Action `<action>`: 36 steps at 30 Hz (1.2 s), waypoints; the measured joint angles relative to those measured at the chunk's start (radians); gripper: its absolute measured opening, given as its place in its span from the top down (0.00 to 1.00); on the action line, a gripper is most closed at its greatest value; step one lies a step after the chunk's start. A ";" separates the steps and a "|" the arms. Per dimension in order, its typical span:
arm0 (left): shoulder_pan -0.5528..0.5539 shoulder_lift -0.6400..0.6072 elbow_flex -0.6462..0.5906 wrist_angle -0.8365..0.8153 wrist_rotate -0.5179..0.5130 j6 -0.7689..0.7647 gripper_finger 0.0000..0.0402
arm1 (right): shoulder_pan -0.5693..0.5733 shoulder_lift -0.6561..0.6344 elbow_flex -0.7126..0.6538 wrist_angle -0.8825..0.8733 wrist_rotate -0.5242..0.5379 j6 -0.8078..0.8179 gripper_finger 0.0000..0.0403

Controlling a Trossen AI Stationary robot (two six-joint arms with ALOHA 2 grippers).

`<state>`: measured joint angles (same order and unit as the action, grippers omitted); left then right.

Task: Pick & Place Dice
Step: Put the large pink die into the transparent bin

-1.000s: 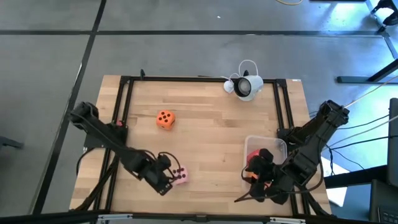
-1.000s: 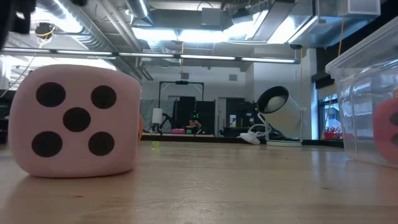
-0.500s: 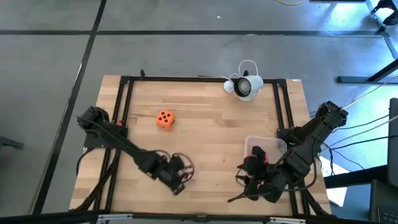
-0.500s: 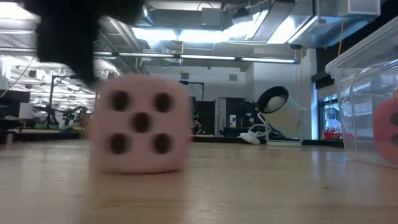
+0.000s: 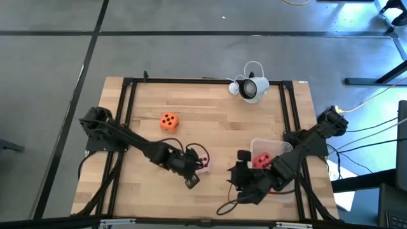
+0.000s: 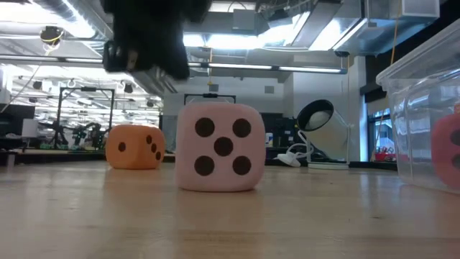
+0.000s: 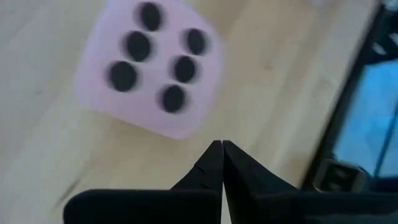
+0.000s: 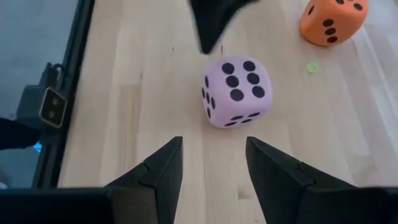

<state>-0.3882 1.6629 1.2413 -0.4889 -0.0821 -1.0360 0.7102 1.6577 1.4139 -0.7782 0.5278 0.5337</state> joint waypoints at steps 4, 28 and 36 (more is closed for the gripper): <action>-0.041 -0.041 0.032 -0.007 -0.025 0.023 0.99 | -0.040 0.006 0.000 0.029 -0.061 -0.051 0.51; -0.412 -0.275 0.038 -0.100 -0.688 -0.045 0.99 | -0.192 0.268 0.000 0.301 -0.102 -0.619 0.32; -0.423 -0.275 0.038 -0.197 -0.694 -0.139 0.99 | -0.220 0.269 0.000 0.376 -0.168 -0.711 0.32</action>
<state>-0.8108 1.3882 1.2797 -0.6855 -0.7764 -1.1749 0.4899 1.9263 1.4139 -0.4027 0.3599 -0.1771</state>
